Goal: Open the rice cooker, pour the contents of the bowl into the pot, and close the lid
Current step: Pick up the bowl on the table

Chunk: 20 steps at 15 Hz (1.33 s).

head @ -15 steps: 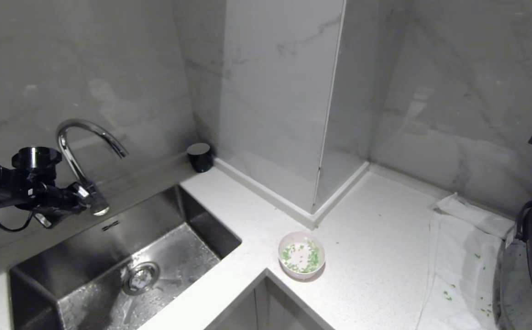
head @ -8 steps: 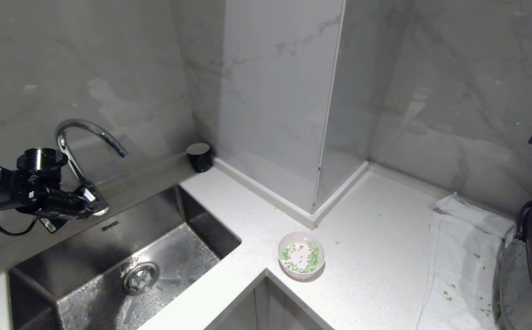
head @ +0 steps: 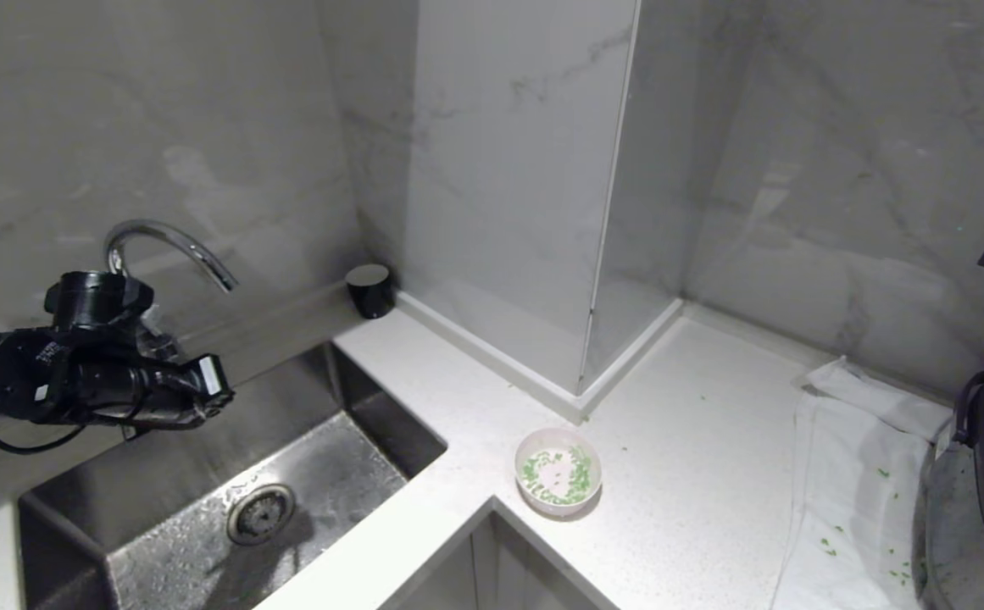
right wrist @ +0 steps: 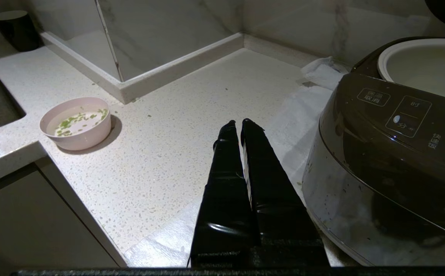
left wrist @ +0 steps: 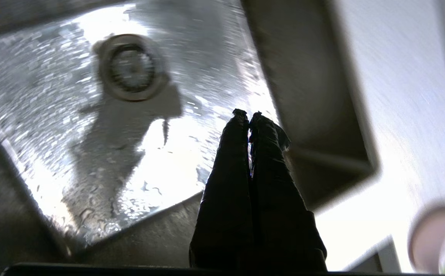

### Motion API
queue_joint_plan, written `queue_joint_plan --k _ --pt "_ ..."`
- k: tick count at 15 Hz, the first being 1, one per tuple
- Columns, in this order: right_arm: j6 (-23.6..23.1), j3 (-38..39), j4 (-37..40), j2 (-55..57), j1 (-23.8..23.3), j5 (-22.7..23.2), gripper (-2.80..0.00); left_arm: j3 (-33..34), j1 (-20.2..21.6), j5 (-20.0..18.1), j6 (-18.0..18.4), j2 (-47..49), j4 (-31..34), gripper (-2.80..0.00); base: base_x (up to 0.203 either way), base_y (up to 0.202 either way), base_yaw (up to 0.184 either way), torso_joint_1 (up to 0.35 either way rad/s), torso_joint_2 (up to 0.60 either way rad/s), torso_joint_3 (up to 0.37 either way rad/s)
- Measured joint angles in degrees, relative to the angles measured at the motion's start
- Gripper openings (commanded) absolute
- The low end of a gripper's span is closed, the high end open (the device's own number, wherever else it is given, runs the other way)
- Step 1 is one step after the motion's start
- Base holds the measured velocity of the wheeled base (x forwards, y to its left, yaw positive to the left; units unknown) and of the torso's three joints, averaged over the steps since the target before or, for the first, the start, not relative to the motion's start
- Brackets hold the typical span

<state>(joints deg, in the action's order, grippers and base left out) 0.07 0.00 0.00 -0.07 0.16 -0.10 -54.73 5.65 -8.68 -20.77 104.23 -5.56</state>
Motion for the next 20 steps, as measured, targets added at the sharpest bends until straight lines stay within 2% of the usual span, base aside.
queue_joint_plan --k 4,8,11,14,16,18,20 --pt "0.0 0.0 0.0 0.0 0.0 0.0 -2.80 5.2 -9.8 0.3 1.2 -9.7 -1.0 -2.80 0.000 0.000 0.000 0.000 0.00 0.000" --pt "-0.1 0.0 0.0 0.0 0.0 0.0 -2.80 9.5 -14.6 0.4 1.3 -21.1 -1.1 -2.80 0.000 0.000 0.000 0.000 0.00 0.000" --pt "0.0 0.0 0.0 0.0 0.0 0.0 -2.80 13.0 -15.2 1.1 3.5 -30.7 -1.1 -2.80 0.000 0.000 0.000 0.000 0.00 0.000" --pt "0.0 0.0 0.0 0.0 0.0 0.0 -2.80 17.2 -15.4 4.6 7.2 -40.3 -1.0 -2.80 0.000 0.000 0.000 0.000 0.00 0.000" --pt "-0.1 0.0 0.0 0.0 0.0 0.0 -2.80 18.8 -15.1 6.3 8.0 -46.8 -0.9 -2.80 0.000 0.000 0.000 0.000 0.00 0.000" --pt "0.0 0.0 0.0 0.0 0.0 0.0 -2.80 19.8 -13.9 8.4 9.5 -53.4 -0.3 -2.80 0.000 0.000 0.000 0.000 0.00 0.000" --pt "0.0 0.0 0.0 0.0 0.0 0.0 -2.80 21.4 -10.9 11.8 13.8 -60.2 -0.1 -2.80 0.000 0.000 0.000 0.000 0.00 0.000"
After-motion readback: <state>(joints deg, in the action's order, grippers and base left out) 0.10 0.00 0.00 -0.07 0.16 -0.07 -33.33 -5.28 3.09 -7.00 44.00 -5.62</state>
